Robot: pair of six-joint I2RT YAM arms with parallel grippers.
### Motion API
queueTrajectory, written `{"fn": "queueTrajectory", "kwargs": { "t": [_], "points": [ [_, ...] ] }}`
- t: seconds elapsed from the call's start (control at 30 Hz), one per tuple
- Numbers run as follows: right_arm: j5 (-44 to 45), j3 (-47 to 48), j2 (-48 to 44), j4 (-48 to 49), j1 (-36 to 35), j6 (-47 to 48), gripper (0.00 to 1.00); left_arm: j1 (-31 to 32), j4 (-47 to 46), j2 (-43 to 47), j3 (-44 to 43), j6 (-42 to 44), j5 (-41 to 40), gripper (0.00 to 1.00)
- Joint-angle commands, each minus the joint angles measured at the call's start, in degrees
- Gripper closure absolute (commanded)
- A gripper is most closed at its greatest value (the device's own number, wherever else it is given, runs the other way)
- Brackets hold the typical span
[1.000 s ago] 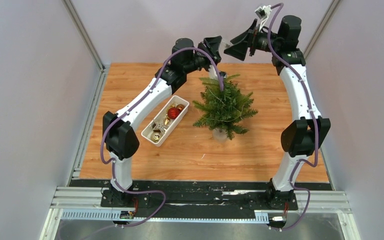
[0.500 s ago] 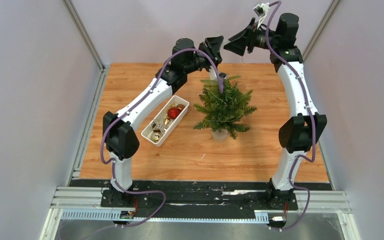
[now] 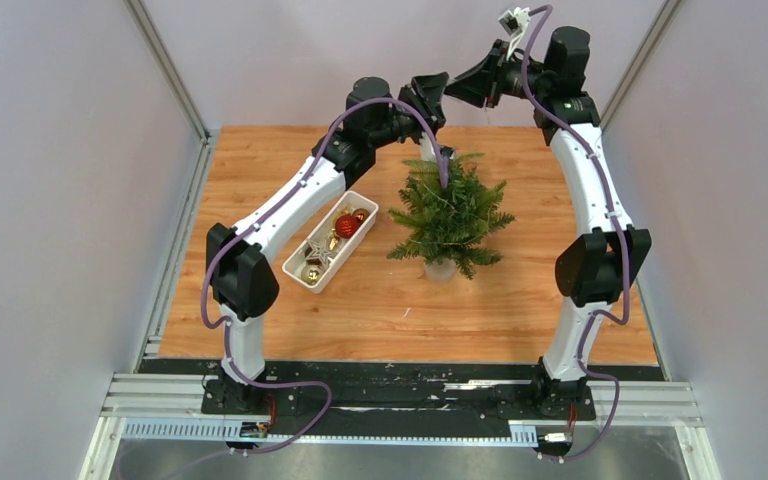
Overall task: Decorate the small christmas tree
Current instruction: Wrap the decoration item around the Christmas tree.
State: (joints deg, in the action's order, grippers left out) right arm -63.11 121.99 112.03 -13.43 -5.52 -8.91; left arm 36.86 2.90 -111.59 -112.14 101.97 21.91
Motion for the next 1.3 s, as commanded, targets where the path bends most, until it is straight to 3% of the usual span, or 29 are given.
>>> {"fn": "queueTrajectory", "kwargs": {
  "t": [0.0,0.1,0.17,0.27,0.33,0.47,0.6,0.93,1.27],
  "points": [
    [0.4,1.1,-1.0,0.6,-0.5,1.7,0.92,0.6,0.5,1.8,-1.7,3.2,1.0,1.0],
    [1.7,-0.3,-2.2,0.5,-0.5,2.6,1.0,0.6,-0.4,1.9,-0.9,3.3,0.5,0.96],
    [4.1,-1.5,-3.1,0.5,-0.5,3.1,1.0,0.7,-1.6,2.0,-0.5,3.0,0.1,0.8],
    [8.6,-2.4,-3.7,0.7,-0.4,2.4,1.0,0.7,-2.5,2.1,-0.5,2.0,-1.0,0.4],
    [11.6,-2.4,-3.6,1.0,-0.4,1.0,1.0,0.6,-3.5,2.1,-0.1,1.9,-2.1,0.21],
    [15.5,-2.1,-2.3,2.7,-0.2,-2.8,1.0,0.6,-4.9,2.4,0.0,1.6,-4.6,0.05],
    [18.0,-2.0,-0.6,4.1,1.3,-7.3,1.0,0.0,-3.4,3.3,0.3,1.8,-5.8,0.0],
    [26.0,-8.3,-3.3,8.3,4.4,-12.4,1.0,-3.4,-3.2,4.6,0.8,2.6,-12.7,0.0],
    [28.7,-13.6,-3.4,11.2,4.8,-13.3,1.0,-5.9,-4.6,10.4,9.4,-5.9,-15.0,0.0]
  ]
}}
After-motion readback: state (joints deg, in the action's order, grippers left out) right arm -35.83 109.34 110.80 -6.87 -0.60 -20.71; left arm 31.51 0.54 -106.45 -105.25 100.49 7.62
